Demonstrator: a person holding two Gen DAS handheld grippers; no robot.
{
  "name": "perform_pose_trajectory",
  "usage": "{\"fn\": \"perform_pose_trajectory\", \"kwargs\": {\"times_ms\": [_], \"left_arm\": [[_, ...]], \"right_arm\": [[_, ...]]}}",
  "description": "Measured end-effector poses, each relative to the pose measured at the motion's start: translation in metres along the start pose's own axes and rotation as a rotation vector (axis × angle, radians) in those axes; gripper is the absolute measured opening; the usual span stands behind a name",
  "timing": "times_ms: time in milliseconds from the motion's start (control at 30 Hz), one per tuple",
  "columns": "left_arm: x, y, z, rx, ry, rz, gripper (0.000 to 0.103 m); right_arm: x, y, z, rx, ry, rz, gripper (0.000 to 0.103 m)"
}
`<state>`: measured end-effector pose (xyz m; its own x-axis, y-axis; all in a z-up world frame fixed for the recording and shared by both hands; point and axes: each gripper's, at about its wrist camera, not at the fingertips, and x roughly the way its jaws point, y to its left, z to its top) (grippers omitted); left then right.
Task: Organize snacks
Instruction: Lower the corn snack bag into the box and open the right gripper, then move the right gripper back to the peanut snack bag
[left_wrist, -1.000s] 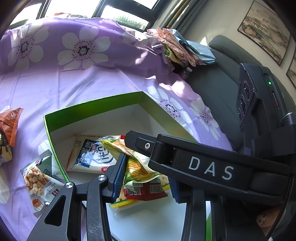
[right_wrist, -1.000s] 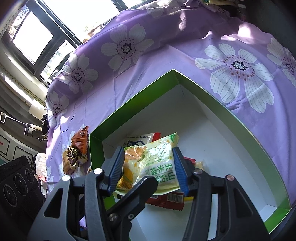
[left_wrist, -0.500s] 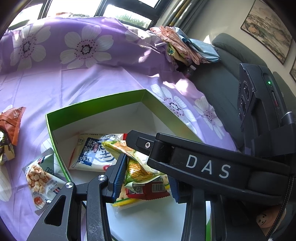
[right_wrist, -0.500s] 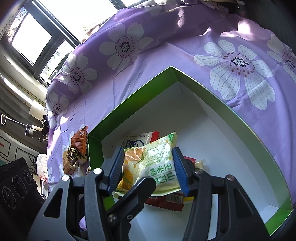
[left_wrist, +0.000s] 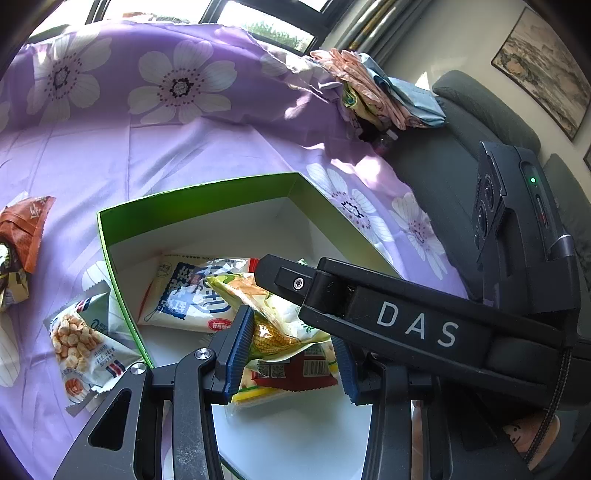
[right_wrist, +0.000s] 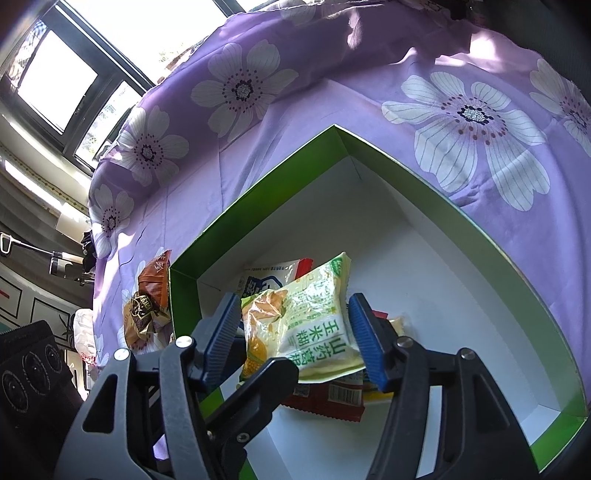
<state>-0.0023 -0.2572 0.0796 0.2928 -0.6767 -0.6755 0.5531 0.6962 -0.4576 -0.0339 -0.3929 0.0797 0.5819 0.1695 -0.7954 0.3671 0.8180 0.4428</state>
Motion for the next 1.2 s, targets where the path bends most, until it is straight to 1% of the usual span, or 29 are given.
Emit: {"fn": "perform_pose_trajectory", "kwargs": {"times_ms": [133, 233, 267, 333, 367, 500, 600, 667, 700, 767, 867, 1000, 1100, 1200], "left_arm": [[-0.008, -0.003, 0.0, 0.011, -0.02, -0.02, 0.041], [-0.015, -0.005, -0.001, 0.036, -0.033, 0.01, 0.041], [-0.017, -0.005, -0.001, 0.043, -0.036, 0.022, 0.041], [-0.023, -0.004, -0.003, 0.052, -0.046, 0.034, 0.041], [-0.026, -0.004, -0.004, 0.053, -0.052, 0.035, 0.043], [-0.042, 0.003, -0.007, 0.039, -0.077, 0.032, 0.05], [-0.059, 0.009, -0.011, 0.032, -0.105, 0.045, 0.056], [-0.072, 0.016, -0.014, 0.023, -0.128, 0.057, 0.064], [-0.078, 0.02, -0.017, 0.016, -0.143, 0.065, 0.066], [-0.091, 0.03, -0.021, -0.004, -0.17, 0.081, 0.073], [-0.111, 0.05, -0.029, -0.045, -0.199, 0.123, 0.078], [-0.135, 0.084, -0.038, -0.106, -0.216, 0.183, 0.081], [-0.153, 0.116, -0.045, -0.161, -0.233, 0.23, 0.081], [-0.167, 0.149, -0.054, -0.21, -0.272, 0.313, 0.082]], "right_arm": [[-0.004, -0.002, 0.001, 0.012, -0.019, -0.003, 0.067], [-0.01, -0.004, 0.002, 0.025, -0.041, 0.0, 0.071], [-0.012, -0.004, 0.002, 0.027, -0.05, -0.003, 0.074], [-0.015, -0.005, 0.002, 0.035, -0.062, -0.008, 0.078], [-0.016, -0.005, 0.002, 0.036, -0.067, -0.011, 0.079], [-0.02, -0.004, 0.002, 0.032, -0.086, -0.015, 0.081], [-0.022, 0.001, 0.002, 0.022, -0.092, -0.009, 0.082], [-0.022, 0.005, 0.001, 0.012, -0.095, -0.013, 0.084], [-0.022, 0.007, 0.001, 0.006, -0.098, -0.017, 0.084], [-0.023, 0.011, 0.0, -0.005, -0.103, -0.022, 0.085], [-0.023, 0.019, -0.001, -0.027, -0.11, -0.023, 0.086], [-0.023, 0.031, -0.004, -0.059, -0.117, -0.024, 0.087], [-0.023, 0.044, -0.006, -0.09, -0.132, -0.048, 0.091], [-0.023, 0.055, -0.009, -0.116, -0.152, -0.065, 0.093]]}}
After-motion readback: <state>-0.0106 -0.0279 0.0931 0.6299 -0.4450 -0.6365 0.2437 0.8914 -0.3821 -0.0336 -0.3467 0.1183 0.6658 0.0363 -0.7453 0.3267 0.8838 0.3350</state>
